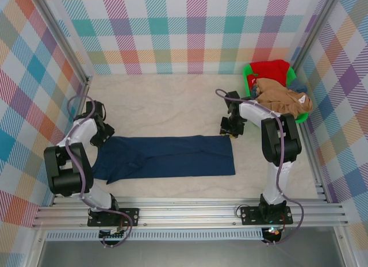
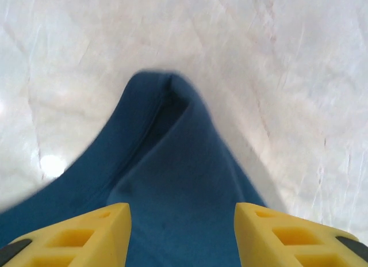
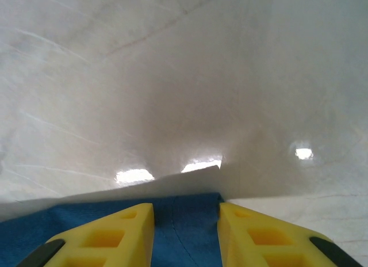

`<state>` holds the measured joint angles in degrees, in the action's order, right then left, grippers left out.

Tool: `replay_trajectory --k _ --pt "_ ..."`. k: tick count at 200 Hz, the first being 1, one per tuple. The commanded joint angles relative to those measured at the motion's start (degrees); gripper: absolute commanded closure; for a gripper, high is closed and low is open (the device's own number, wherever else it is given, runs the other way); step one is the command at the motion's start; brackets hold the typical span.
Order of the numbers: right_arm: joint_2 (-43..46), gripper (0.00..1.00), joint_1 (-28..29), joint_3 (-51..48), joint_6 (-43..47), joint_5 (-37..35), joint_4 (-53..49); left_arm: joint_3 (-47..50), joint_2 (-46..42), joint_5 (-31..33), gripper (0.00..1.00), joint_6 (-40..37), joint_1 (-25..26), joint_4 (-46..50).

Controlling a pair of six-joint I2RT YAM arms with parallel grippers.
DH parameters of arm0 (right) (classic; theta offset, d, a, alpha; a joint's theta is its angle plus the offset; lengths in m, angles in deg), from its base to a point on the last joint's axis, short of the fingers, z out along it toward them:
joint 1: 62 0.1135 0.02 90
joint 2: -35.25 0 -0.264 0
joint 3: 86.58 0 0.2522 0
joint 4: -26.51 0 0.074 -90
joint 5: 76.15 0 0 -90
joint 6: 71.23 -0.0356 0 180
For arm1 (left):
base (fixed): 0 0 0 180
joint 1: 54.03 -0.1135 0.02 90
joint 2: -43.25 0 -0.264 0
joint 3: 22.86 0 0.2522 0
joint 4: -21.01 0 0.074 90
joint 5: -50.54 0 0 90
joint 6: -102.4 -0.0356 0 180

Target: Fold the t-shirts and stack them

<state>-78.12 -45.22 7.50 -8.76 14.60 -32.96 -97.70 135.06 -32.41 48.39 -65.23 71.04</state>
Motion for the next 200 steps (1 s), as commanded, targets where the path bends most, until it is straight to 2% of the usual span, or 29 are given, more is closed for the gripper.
replay_trajectory --k 1,39,90,112,155,181,200 --pt "-1.24 0.66 -0.62 2.35 1.26 0.74 -0.81 -3.93 2.06 -1.45 0.49 -4.28 -1.39 -1.38" --pt "-1.63 0.67 -0.78 2.33 0.65 0.08 -1.76 -4.31 3.95 -0.71 0.52 -4.54 -2.04 -1.16" --pt "-2.21 0.76 -0.78 2.3 -0.01 -0.45 -2.02 -6.06 7.24 1.2 0.57 -6.7 -2.57 -0.68" --pt "-2.09 0.78 -0.78 1.93 -0.31 -0.22 -2.18 -5.81 7.56 1.29 0.64 -7.12 -2.73 -1.38" --pt "-0.77 1.0 -0.78 2.16 -0.68 -2.25 -2.46 -5.78 9.5 3.3 0.83 -8.07 -2.94 -1.7" --pt "-0.33 1.0 -0.87 3.6 -0.34 -4.14 -3.96 -6.12 8.92 5.01 0.97 -7.97 -3.73 -2.39" --pt "-0.54 1.0 -0.91 5.07 0.08 -4.99 -5.21 -7.3 8.6 4.82 1.0 -8.01 -4.52 -2.22"
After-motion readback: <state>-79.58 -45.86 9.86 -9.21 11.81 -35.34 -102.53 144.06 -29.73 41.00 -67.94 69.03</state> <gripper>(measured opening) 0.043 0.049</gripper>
